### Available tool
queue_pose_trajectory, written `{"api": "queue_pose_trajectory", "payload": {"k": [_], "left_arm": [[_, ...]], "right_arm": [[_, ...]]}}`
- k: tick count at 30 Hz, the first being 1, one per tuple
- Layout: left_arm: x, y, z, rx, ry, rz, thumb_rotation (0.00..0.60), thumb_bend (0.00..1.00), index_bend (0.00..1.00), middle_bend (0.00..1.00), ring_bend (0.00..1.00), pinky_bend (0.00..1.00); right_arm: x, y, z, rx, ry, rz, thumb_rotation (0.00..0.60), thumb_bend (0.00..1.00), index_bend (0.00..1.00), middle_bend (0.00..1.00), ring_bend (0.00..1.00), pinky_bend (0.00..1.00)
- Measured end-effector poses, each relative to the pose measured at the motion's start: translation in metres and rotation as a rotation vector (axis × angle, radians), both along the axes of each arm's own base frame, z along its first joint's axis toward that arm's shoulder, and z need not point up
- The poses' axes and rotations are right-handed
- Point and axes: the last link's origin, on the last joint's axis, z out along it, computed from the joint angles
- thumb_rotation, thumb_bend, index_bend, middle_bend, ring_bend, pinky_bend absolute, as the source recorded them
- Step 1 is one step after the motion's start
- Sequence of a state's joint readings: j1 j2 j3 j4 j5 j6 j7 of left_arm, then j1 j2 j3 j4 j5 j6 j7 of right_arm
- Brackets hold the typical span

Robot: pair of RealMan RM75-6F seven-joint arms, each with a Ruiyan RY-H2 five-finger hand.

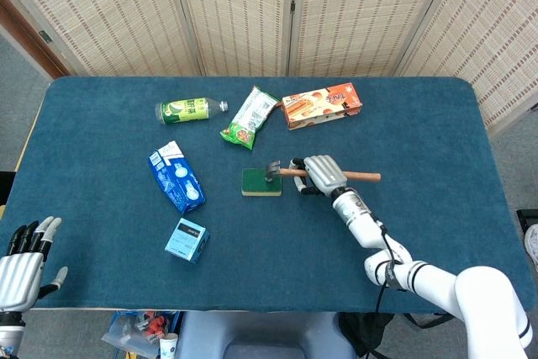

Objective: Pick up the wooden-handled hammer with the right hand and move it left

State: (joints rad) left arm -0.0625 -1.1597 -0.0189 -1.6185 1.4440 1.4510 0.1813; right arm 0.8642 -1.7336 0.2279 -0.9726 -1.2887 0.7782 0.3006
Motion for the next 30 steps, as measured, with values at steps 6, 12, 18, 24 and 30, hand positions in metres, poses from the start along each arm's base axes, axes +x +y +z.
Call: {"api": "queue_pose_trajectory", "payload": {"k": [6, 12, 18, 24, 30], "left_arm": [[0.004, 0.000, 0.000, 0.001, -0.002, -0.011, 0.600, 0.31, 0.00, 0.00, 0.00, 0.00], [0.008, -0.002, -0.004, -0.008, -0.004, -0.019, 0.600, 0.31, 0.00, 0.00, 0.00, 0.00], [0.010, -0.002, -0.004, -0.009, -0.002, -0.024, 0.600, 0.31, 0.00, 0.00, 0.00, 0.00], [0.009, -0.003, -0.002, -0.001, -0.003, -0.023, 0.600, 0.31, 0.00, 0.00, 0.00, 0.00], [0.009, -0.002, -0.003, -0.002, -0.005, -0.030, 0.600, 0.31, 0.00, 0.00, 0.00, 0.00]], "right_arm": [[-0.011, -0.002, 0.024, -0.068, -0.044, -0.011, 0.600, 0.78, 0.72, 0.83, 0.75, 0.83], [-0.031, -0.005, 0.036, -0.095, -0.022, -0.065, 0.600, 0.77, 0.72, 0.82, 0.75, 0.82], [-0.050, -0.006, 0.034, -0.078, 0.028, -0.131, 0.600, 0.73, 0.71, 0.76, 0.67, 0.61], [-0.055, -0.006, 0.028, -0.055, 0.031, -0.153, 0.600, 0.58, 0.49, 0.53, 0.40, 0.39], [-0.057, -0.004, 0.028, 0.006, 0.000, -0.170, 0.600, 0.35, 0.06, 0.22, 0.13, 0.17]]}}
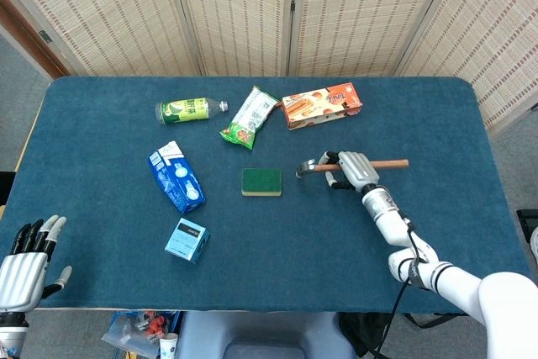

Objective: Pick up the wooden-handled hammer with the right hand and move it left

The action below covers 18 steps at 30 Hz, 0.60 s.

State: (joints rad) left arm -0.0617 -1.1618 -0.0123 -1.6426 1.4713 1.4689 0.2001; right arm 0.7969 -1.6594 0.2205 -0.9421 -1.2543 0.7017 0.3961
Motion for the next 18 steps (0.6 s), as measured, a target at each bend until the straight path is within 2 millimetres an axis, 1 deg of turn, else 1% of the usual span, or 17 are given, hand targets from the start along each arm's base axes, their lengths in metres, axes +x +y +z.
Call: {"api": "queue_pose_trajectory", "payload": {"k": [2, 7, 9, 12, 14, 18], "left_arm": [[0.000, 0.001, 0.000, -0.001, 0.000, -0.003, 0.600, 0.31, 0.00, 0.00, 0.00, 0.00], [0.002, 0.002, 0.001, 0.002, 0.000, -0.011, 0.600, 0.31, 0.00, 0.00, 0.00, 0.00], [0.002, 0.003, 0.002, 0.004, 0.000, -0.016, 0.600, 0.31, 0.00, 0.00, 0.00, 0.00], [0.003, 0.006, 0.003, 0.005, 0.000, -0.021, 0.600, 0.31, 0.00, 0.00, 0.00, 0.00], [0.004, 0.008, 0.003, 0.006, -0.001, -0.024, 0.600, 0.31, 0.00, 0.00, 0.00, 0.00], [0.007, 0.013, 0.003, 0.010, -0.004, -0.034, 0.600, 0.31, 0.00, 0.00, 0.00, 0.00]], "right_arm": [[-0.001, 0.001, 0.004, -0.004, -0.009, 0.011, 0.600, 0.33, 0.02, 0.20, 0.11, 0.14], [-0.010, 0.006, 0.024, -0.045, -0.024, 0.032, 0.600, 0.34, 0.02, 0.19, 0.11, 0.14], [-0.017, 0.011, 0.036, -0.071, -0.023, 0.040, 0.600, 0.34, 0.02, 0.20, 0.11, 0.14], [-0.027, 0.022, 0.053, -0.121, -0.031, 0.050, 0.600, 0.38, 0.03, 0.28, 0.12, 0.14], [-0.039, 0.033, 0.071, -0.160, -0.033, 0.049, 0.600, 0.39, 0.08, 0.32, 0.16, 0.16], [-0.064, 0.059, 0.106, -0.233, -0.006, 0.033, 0.600, 0.39, 0.18, 0.38, 0.22, 0.19]]}}
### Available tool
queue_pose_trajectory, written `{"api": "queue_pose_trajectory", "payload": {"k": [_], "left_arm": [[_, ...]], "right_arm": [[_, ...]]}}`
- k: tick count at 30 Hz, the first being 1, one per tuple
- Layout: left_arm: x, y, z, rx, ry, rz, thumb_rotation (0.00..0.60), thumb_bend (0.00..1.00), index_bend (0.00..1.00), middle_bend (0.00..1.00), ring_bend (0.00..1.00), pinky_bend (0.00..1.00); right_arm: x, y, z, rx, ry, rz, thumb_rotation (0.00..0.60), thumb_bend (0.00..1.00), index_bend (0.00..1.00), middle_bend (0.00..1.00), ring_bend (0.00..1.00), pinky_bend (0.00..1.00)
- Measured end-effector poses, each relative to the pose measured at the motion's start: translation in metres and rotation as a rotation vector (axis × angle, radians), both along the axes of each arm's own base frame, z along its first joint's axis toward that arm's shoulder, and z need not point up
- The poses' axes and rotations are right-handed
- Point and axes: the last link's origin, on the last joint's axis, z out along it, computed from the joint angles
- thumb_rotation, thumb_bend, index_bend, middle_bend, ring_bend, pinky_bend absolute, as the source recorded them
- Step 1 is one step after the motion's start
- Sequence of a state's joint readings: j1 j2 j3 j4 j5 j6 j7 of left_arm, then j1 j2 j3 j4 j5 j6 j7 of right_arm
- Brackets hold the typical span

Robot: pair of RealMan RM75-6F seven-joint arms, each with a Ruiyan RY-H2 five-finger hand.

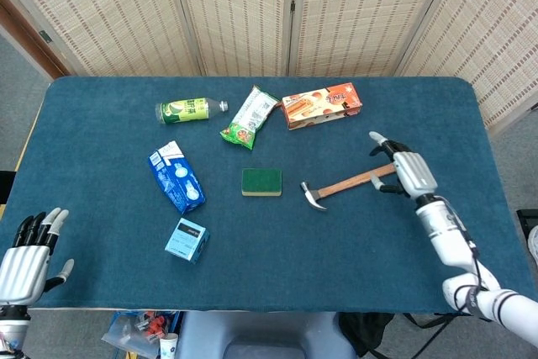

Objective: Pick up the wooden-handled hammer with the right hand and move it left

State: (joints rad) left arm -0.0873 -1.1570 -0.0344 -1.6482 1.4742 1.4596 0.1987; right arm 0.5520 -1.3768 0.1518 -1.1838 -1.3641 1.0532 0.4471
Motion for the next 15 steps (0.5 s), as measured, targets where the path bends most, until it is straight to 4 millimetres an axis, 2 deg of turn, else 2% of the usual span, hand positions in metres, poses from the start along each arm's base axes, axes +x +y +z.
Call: {"api": "queue_pose_trajectory", "payload": {"k": [2, 8, 15], "left_arm": [[0.001, 0.002, -0.001, 0.001, -0.002, -0.006, 0.600, 0.31, 0.00, 0.00, 0.00, 0.00], [0.009, 0.011, -0.005, 0.012, -0.008, -0.032, 0.600, 0.31, 0.00, 0.00, 0.00, 0.00], [0.018, 0.019, -0.009, 0.022, -0.022, -0.054, 0.600, 0.31, 0.00, 0.00, 0.00, 0.00]], "right_arm": [[-0.011, 0.017, 0.017, -0.042, 0.021, -0.010, 0.600, 0.39, 0.23, 0.40, 0.23, 0.19], [-0.034, 0.073, 0.051, -0.129, 0.057, -0.067, 0.600, 0.39, 0.30, 0.43, 0.26, 0.19], [-0.048, 0.131, 0.069, -0.205, 0.092, -0.109, 0.600, 0.39, 0.36, 0.47, 0.29, 0.19]]}}
